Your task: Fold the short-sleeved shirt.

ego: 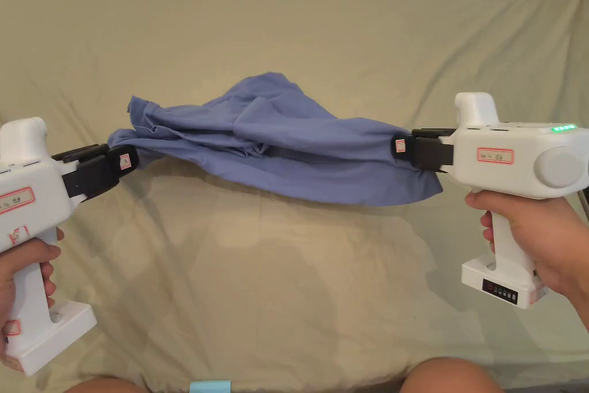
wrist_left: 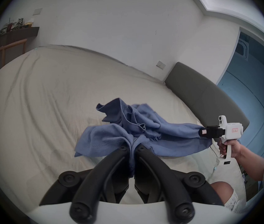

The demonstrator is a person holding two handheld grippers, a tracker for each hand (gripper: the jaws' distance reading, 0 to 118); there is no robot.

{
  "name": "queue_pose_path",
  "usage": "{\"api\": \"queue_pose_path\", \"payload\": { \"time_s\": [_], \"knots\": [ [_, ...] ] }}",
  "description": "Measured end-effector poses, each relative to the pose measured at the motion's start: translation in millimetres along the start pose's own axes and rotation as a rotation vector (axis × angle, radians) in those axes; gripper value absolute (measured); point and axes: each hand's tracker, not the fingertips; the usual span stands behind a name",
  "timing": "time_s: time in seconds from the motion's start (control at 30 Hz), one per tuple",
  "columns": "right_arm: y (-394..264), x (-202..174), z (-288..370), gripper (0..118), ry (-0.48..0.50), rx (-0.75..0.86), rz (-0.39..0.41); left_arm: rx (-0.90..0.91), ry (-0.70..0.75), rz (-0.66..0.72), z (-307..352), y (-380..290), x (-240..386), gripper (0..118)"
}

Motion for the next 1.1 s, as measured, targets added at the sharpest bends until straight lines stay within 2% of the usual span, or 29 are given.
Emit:
{"api": "queue_pose_path", "payload": {
  "time_s": [0.3, 0.6, 0.8, 0.87, 1.1],
  "knots": [
    [2, -11, 66, 5, 0.026, 0.121, -0.084, 0.132, -0.029, 0.033, 76, 21, 10, 2],
    [3, -46, 137, 5, 0.064, 0.266, -0.127, 0.275, -0.098, 0.038, 152, 43, 46, 2],
    [29, -68, 182, 5, 0.078, 0.372, -0.111, 0.368, -0.086, 0.011, 196, 85, 76, 2],
    [41, -75, 194, 5, 0.078, 0.404, -0.079, 0.369, -0.085, -0.015, 202, 101, 86, 2],
    [99, -94, 220, 5, 0.085, 0.482, -0.065, 0.414, -0.088, -0.052, 203, 159, 111, 2]
  ]
}}
